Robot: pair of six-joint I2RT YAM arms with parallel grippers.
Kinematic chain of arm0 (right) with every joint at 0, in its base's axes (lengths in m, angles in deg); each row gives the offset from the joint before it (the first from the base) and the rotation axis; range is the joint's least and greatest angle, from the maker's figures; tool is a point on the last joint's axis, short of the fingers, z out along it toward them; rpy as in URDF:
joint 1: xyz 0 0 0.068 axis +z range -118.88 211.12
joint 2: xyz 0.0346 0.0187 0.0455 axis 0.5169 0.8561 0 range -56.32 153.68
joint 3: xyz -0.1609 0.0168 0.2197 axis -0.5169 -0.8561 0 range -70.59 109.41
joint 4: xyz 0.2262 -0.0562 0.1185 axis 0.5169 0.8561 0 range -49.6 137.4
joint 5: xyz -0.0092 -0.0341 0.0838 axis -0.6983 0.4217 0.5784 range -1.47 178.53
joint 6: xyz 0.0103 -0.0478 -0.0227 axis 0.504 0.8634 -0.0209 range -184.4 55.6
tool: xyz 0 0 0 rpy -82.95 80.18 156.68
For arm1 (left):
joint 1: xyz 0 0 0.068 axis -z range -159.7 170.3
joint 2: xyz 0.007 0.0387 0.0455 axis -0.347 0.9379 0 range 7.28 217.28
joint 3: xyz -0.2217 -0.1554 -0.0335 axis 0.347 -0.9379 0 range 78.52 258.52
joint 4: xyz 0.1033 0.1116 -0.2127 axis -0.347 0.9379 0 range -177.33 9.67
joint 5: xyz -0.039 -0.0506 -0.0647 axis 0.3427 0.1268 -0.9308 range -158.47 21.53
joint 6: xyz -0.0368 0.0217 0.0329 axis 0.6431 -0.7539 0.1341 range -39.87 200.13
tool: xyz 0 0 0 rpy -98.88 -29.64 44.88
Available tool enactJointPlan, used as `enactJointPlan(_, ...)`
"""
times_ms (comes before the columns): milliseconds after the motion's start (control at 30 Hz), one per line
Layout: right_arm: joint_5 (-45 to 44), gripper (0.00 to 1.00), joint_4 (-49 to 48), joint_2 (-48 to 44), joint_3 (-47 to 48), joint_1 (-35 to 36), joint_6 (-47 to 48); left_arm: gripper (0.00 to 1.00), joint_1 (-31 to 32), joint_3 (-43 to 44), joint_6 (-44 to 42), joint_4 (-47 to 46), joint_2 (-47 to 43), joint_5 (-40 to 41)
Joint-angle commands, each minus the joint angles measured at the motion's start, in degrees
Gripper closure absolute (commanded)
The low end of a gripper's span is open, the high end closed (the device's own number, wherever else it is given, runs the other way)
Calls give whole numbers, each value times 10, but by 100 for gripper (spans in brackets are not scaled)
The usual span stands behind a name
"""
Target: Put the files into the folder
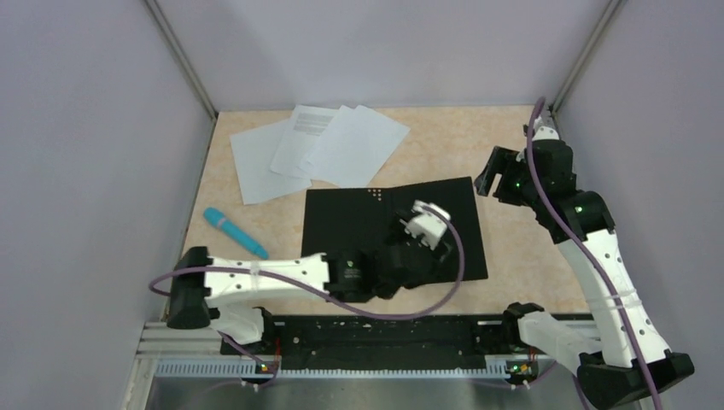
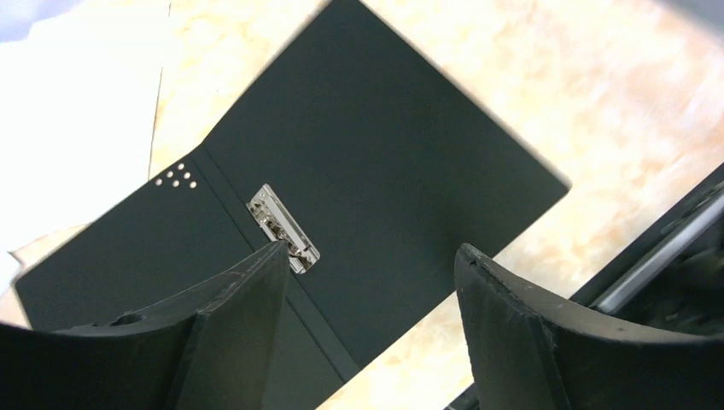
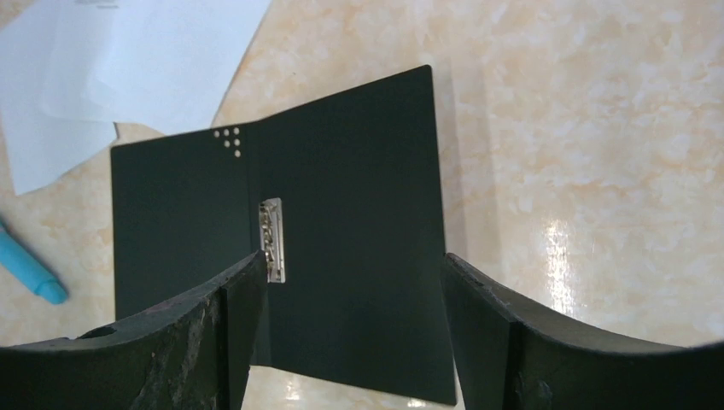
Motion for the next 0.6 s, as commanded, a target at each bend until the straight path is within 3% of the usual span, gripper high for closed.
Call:
enactJointPlan(0, -11, 27, -5, 2, -38, 9, 10, 26, -90, 13, 124, 100, -98, -89)
enactJointPlan(167, 16, 31, -22, 12, -68, 24, 0, 30, -237, -38, 214, 159, -164, -187)
enactJointPlan(333, -47, 35, -85, 95, -112, 184, -50, 30, -416, -104, 252, 169, -184, -331)
enactJointPlan(567, -66, 38, -216, 295, -105, 300, -70, 30, -548, -149, 271, 145, -154, -460)
